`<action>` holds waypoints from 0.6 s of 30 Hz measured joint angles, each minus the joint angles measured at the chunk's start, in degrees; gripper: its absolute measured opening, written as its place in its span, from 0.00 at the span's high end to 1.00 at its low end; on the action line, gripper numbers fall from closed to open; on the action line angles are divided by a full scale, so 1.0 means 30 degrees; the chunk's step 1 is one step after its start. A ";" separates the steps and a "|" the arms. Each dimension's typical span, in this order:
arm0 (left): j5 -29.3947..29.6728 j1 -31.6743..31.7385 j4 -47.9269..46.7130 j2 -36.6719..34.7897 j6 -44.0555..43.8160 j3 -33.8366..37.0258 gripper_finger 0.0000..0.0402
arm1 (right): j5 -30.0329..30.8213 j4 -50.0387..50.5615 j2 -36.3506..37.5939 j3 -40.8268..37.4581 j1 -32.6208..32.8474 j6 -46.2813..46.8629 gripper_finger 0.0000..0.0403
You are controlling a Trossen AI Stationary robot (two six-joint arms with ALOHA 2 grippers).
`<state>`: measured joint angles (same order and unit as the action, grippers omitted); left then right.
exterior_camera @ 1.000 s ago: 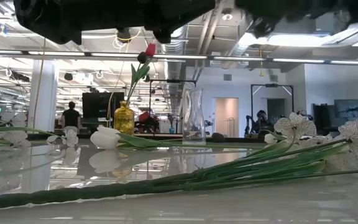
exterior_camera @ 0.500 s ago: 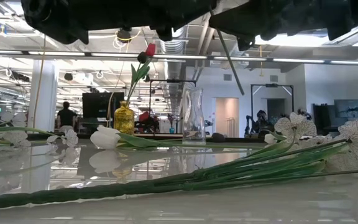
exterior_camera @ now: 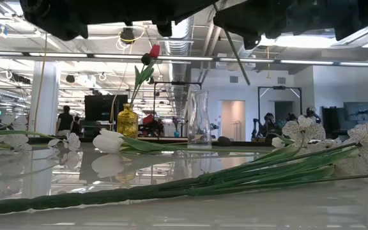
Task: Sort flowers into vase by color
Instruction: Put the red flower into the yellow flower vase
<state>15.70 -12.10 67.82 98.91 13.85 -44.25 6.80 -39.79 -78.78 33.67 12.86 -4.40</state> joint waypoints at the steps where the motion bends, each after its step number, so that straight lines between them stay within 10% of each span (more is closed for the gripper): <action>1: 0.0313 -0.0013 -0.0504 -0.0304 0.0021 0.0000 1.00 | 0.0140 -0.0034 0.0033 0.0000 0.0007 0.0000 0.77; 18: 0.9294 0.1817 -1.6732 -1.1718 0.1681 0.0358 1.00 | 0.0135 0.1755 0.0872 0.0000 -0.0065 -0.2007 0.49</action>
<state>43.58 -6.65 17.63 63.76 18.89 -43.17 7.21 -34.52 -76.16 33.67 12.67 -10.42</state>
